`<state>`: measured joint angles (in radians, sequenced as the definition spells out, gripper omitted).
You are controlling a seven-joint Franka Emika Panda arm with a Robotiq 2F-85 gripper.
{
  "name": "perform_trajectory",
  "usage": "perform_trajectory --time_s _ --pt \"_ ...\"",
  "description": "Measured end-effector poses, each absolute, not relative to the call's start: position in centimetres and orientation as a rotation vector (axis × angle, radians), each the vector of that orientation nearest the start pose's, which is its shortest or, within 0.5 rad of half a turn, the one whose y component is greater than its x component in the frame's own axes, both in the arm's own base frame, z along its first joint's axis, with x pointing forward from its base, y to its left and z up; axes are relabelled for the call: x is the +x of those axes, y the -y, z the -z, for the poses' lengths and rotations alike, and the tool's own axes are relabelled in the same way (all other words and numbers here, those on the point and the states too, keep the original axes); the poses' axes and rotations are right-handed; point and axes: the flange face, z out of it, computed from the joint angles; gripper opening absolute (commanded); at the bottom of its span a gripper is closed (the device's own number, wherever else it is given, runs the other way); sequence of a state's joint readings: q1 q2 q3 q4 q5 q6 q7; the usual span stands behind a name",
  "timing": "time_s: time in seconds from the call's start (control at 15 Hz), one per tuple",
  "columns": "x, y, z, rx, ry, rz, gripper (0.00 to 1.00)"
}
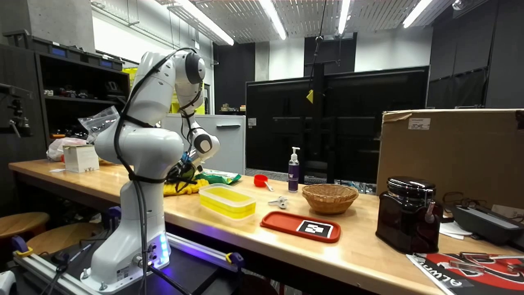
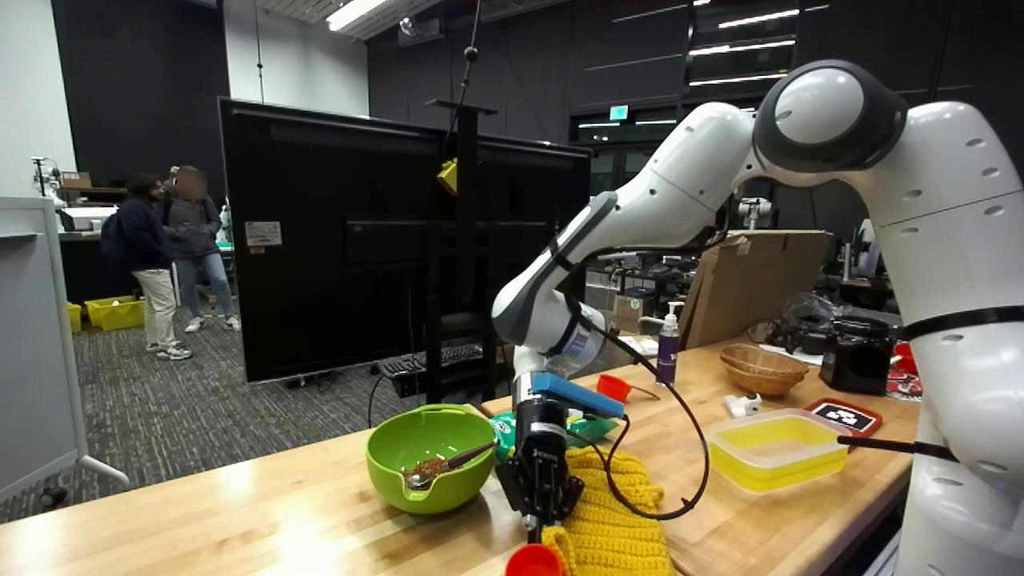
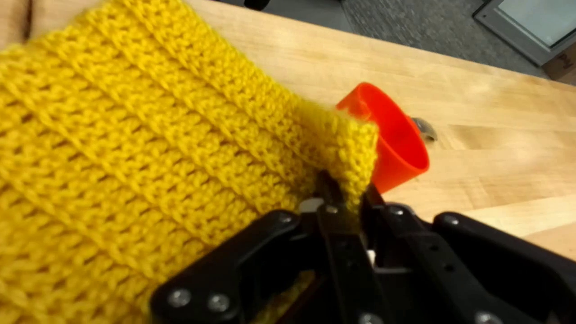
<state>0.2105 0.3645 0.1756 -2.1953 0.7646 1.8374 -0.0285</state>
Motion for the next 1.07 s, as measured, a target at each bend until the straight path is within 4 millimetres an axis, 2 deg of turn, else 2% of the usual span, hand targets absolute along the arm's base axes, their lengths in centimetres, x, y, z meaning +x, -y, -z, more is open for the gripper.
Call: perform_trajectory --time_s 0.27,0.53,1.07 --pt "43.1 -24.6 -20.7 -2.431 -0.114 -0.996 0.72" --pt "43.9 -24.7 -22.0 -2.539 -0.145 -0.943 0.98" --pt "45.5 -21.5 -24.7 -2.878 -0.348 -0.774 1.00"
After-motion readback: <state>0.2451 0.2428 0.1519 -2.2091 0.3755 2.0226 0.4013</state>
